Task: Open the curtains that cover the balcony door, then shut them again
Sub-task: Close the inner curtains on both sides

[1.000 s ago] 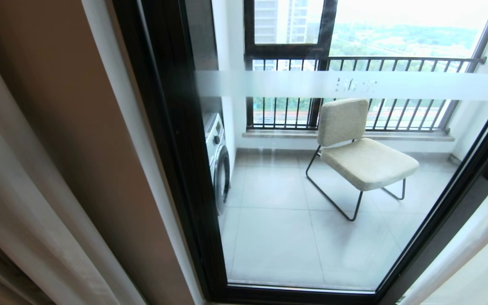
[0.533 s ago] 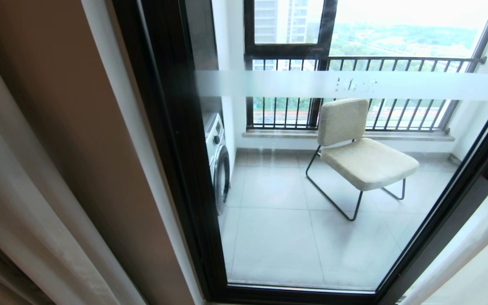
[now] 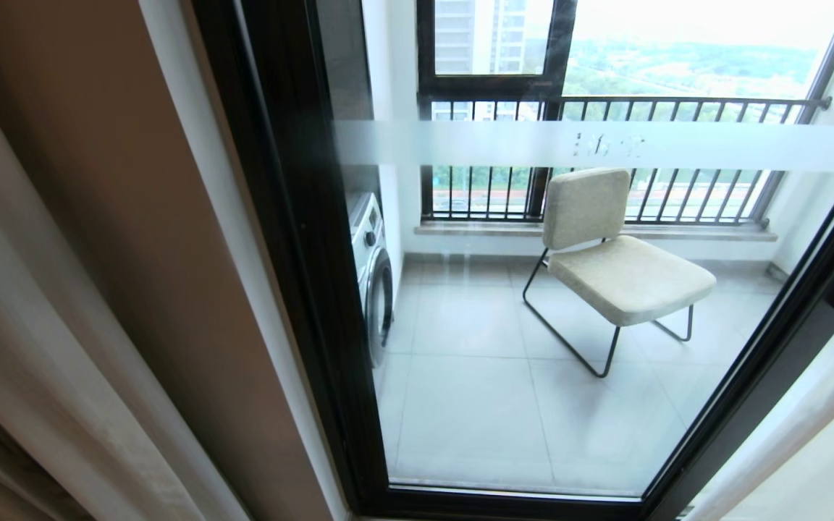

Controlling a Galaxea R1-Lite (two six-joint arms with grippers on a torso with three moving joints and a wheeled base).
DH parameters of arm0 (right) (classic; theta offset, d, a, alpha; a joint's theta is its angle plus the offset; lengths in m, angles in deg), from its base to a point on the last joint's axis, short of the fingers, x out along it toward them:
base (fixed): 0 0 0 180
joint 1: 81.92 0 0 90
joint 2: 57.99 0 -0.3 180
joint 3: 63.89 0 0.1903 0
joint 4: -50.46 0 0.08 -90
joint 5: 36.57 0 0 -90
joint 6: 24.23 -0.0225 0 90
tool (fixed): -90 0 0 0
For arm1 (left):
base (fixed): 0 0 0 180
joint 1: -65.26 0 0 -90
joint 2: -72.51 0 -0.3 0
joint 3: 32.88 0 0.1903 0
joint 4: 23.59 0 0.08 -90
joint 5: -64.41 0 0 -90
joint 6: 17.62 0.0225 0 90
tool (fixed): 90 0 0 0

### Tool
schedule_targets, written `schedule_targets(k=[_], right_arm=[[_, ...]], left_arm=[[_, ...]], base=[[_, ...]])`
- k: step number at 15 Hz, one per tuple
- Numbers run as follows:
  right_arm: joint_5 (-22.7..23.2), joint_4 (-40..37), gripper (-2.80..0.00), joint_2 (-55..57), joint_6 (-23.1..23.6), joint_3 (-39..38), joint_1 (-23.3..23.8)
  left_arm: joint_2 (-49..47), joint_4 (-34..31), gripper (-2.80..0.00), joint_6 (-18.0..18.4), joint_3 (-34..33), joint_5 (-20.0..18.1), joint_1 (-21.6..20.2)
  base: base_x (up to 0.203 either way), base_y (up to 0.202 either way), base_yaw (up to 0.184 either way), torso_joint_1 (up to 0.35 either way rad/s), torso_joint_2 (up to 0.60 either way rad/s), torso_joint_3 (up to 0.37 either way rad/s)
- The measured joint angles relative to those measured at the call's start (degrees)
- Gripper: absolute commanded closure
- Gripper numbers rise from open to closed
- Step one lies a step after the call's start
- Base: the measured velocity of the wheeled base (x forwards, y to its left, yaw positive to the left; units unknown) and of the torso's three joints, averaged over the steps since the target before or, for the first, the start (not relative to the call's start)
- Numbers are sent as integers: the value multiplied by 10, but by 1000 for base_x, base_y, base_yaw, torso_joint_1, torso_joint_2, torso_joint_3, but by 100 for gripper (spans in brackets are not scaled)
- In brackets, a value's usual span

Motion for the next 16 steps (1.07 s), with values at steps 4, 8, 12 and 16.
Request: schedule_targets(k=[4, 8, 12, 16], right_arm=[[0, 0, 0, 0, 0, 0, 0], [0, 0, 0, 0, 0, 0, 0], [0, 0, 0, 0, 0, 0, 0], [0, 0, 0, 0, 0, 0, 0]], left_arm=[[-60, 120, -280, -1, 1, -1, 1], [-123, 217, -280, -2, 14, -1, 3], [-164, 224, -280, -3, 32, -1, 4], [-213, 272, -280, -5, 55, -1, 8]], base=[[0, 0, 0, 0, 0, 0], [0, 0, 0, 0, 0, 0], [0, 0, 0, 0, 0, 0], [0, 0, 0, 0, 0, 0]])
